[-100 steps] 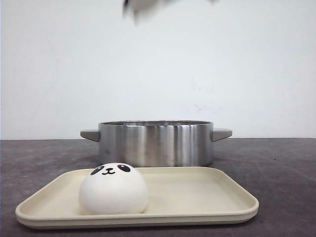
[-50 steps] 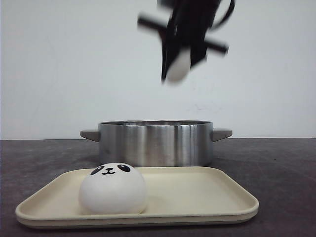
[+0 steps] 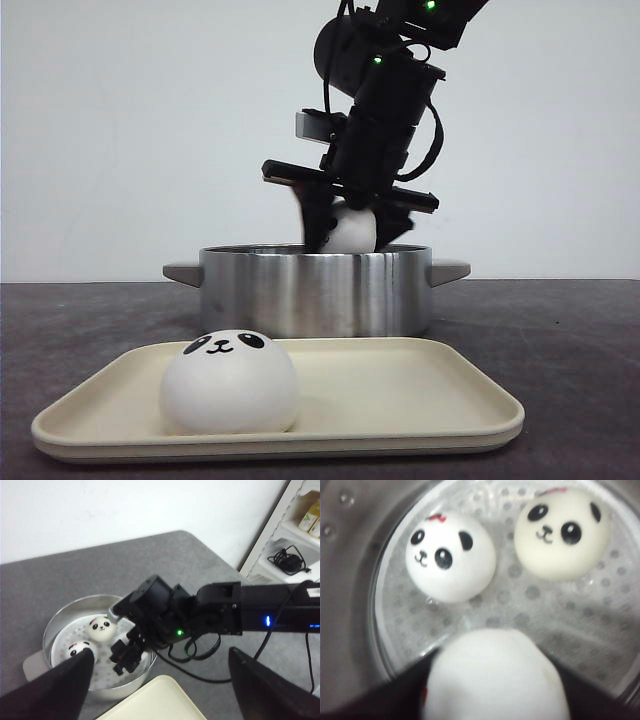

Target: Steam buns

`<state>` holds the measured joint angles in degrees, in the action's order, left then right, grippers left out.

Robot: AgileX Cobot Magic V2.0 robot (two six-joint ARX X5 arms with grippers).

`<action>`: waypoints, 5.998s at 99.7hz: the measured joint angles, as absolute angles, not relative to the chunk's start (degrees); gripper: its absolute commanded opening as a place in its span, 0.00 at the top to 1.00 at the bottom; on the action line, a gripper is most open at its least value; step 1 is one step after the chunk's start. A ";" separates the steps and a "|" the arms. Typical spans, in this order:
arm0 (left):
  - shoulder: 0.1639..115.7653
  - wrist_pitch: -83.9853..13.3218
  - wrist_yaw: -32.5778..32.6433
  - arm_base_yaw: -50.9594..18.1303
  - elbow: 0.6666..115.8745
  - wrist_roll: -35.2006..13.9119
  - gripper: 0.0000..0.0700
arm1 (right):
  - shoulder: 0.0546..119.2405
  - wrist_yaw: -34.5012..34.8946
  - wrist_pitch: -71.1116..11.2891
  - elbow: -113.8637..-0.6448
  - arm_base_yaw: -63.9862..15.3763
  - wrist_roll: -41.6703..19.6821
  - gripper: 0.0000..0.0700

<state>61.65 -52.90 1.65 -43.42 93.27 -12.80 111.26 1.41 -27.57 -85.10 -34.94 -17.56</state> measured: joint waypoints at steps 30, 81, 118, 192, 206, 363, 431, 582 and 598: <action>61.65 -53.10 1.65 -43.42 93.27 -12.40 0.27 | 111.26 -1.30 -28.05 -85.73 -34.89 -17.54 0.14; 65.67 -58.57 1.65 -43.83 90.02 -11.84 0.27 | 88.25 -3.38 -35.05 -98.10 -39.77 -13.65 0.99; 68.27 -53.12 1.52 -49.10 74.00 -19.81 0.26 | 67.37 -11.49 -38.70 -98.13 -49.45 -13.26 0.99; 93.10 -45.60 -4.45 -50.76 63.70 -29.41 0.09 | 64.23 -13.56 -48.75 -98.10 -52.86 -13.26 0.99; 94.85 -44.29 -4.40 -50.76 63.70 -29.87 0.09 | 64.23 -13.56 -49.25 -98.10 -52.86 -13.26 0.99; 86.72 -28.45 1.56 -39.18 83.33 -15.90 1.00 | 64.31 -13.56 -46.48 -98.10 -52.86 -10.28 0.99; 106.98 -32.91 -0.32 -32.91 83.33 -16.03 0.14 | 65.36 -13.69 -47.88 -98.10 -52.84 -8.80 0.99; 45.76 -53.47 9.13 -35.18 80.99 -11.40 1.00 | 63.57 -16.53 -9.54 -61.36 -55.81 -7.68 0.99; 45.71 -53.47 9.13 -35.18 80.90 -11.53 1.00 | 63.57 -16.53 -9.56 -61.36 -55.83 -7.68 0.99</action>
